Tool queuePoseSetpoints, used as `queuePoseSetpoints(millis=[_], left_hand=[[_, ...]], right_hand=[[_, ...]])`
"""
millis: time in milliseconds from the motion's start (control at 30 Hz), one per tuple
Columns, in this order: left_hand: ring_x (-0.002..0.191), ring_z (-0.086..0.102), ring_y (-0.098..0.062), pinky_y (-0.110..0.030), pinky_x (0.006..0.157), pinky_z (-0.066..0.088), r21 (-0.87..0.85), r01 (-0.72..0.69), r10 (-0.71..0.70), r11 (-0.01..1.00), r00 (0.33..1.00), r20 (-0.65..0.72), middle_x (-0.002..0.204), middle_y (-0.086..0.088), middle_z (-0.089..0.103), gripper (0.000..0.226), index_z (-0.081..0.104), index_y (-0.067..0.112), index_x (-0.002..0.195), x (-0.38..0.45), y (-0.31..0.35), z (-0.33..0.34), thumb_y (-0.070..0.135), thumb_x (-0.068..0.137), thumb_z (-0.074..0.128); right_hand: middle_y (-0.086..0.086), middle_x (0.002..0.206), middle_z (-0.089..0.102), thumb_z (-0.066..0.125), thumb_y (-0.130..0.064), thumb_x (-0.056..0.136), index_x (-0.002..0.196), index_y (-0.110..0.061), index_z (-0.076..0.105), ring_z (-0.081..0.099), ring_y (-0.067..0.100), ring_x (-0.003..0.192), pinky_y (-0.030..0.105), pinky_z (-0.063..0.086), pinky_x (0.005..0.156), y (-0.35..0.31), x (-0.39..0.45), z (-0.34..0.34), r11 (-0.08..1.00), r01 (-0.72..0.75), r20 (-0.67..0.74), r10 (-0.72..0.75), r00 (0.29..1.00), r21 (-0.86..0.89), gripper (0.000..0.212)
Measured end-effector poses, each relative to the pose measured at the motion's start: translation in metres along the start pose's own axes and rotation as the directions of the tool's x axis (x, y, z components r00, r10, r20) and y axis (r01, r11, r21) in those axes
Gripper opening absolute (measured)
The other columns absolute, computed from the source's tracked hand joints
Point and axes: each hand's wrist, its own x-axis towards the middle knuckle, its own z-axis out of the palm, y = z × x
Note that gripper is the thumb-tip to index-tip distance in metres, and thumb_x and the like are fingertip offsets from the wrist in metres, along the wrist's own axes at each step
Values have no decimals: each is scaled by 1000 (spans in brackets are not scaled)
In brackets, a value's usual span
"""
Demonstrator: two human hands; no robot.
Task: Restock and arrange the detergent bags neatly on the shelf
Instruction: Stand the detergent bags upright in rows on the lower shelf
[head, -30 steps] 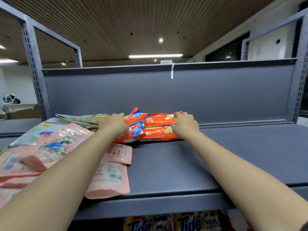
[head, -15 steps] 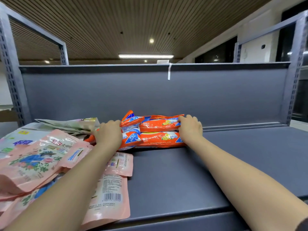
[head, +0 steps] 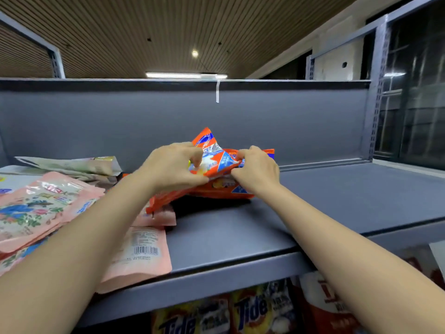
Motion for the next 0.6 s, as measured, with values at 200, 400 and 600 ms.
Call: queuePoseSetpoints(millis=[200, 400, 600], left_hand=[[111, 49, -29, -40, 91, 44, 114, 447, -461, 887, 852, 250, 124, -9, 51, 70, 50, 19, 123, -1, -12, -1, 72, 77, 46], [82, 53, -26, -31, 72, 40, 84, 703, -689, 706, 655, 310, 100, -11, 56, 64, 53, 7, 86, -7, 1, -3, 71, 78, 52], [114, 58, -34, -43, 97, 46, -502, 849, -727, 166, 449, 519, 127, -19, 58, 55, 50, 2, 127, -10, -2, -6, 29, 83, 69]], right_hand=[[-1, 99, 62, 65, -23, 75, 94, -24, 60, 57, 25, 94, 29, 39, 72, 10, -25, -20, 996, -87, 225, 92, 970, -34, 19], [8, 77, 63, 49, -17, 82, 84, -11, 55, 62, 23, 67, 26, 45, 62, 39, -19, -26, 861, -429, 428, 291, 856, 274, 9], [10, 125, 58, 67, -31, 84, 130, -4, 44, 60, 23, 98, 33, 52, 75, 61, -8, -9, 569, -612, 335, 521, 785, 550, 58]])
